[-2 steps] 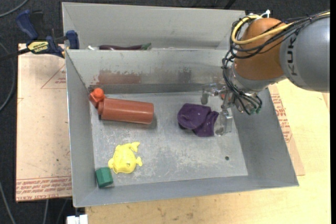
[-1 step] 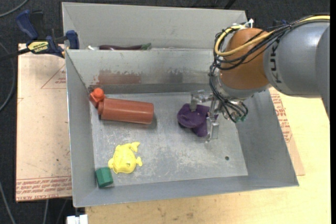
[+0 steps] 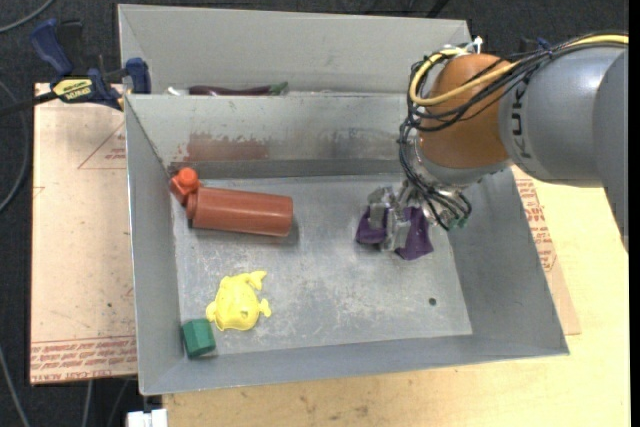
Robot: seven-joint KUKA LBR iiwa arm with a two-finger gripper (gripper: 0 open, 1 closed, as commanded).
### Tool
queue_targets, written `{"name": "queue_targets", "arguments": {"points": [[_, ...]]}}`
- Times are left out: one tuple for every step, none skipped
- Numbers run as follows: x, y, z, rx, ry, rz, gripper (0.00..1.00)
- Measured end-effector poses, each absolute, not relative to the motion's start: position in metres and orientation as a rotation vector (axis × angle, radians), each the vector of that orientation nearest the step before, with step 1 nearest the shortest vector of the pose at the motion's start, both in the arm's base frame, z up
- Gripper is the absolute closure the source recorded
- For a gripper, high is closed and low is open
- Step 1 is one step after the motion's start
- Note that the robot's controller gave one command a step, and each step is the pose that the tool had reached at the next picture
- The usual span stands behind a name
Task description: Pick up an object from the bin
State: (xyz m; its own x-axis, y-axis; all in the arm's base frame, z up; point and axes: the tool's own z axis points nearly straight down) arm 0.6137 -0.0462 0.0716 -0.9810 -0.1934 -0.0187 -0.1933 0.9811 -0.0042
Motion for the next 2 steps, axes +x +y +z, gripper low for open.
{"name": "queue_targets", "arguments": {"points": [[0.615,-0.049,0.071,-0.303,3.108,-0.005,1.00],[0.616,-0.041,0.214,-0.315,3.101,-0.004,1.00]]}}
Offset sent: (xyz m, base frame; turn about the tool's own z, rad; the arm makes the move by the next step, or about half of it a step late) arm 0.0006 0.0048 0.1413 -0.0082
